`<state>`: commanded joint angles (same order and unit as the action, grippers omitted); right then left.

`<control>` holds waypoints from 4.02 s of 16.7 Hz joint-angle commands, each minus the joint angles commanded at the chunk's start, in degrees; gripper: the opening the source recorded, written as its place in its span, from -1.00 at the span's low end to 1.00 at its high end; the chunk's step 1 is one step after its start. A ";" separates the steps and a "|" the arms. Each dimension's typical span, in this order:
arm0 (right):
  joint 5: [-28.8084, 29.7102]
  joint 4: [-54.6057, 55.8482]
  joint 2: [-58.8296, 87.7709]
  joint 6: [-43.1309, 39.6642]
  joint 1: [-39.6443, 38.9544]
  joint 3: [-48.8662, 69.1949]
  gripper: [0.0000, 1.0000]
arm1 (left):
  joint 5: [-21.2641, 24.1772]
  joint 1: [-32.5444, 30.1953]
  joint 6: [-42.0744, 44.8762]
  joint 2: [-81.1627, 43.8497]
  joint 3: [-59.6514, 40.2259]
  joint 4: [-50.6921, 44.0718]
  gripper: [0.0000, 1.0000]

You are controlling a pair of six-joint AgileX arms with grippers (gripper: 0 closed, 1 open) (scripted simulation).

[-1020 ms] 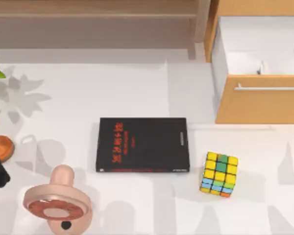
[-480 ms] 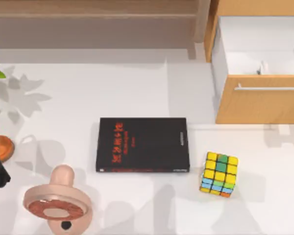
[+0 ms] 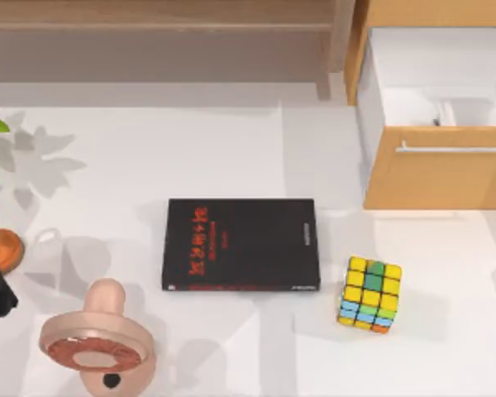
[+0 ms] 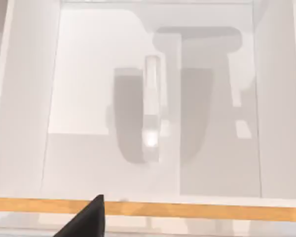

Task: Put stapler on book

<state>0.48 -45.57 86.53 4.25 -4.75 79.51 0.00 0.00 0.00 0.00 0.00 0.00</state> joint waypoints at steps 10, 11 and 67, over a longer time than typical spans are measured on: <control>0.23 -23.14 43.86 2.12 -2.55 40.01 1.00 | 0.00 0.00 0.00 0.00 0.00 0.00 1.00; 0.24 -24.49 46.45 2.25 -2.68 42.45 1.00 | 0.00 0.00 0.00 0.00 0.00 0.00 1.00; 1.66 -19.85 52.36 2.88 -3.27 41.25 -1.00 | 0.00 0.00 0.00 0.00 0.00 0.00 1.00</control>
<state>2.14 -65.42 138.90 7.13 -8.02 120.75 0.00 0.00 0.00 0.00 0.00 0.00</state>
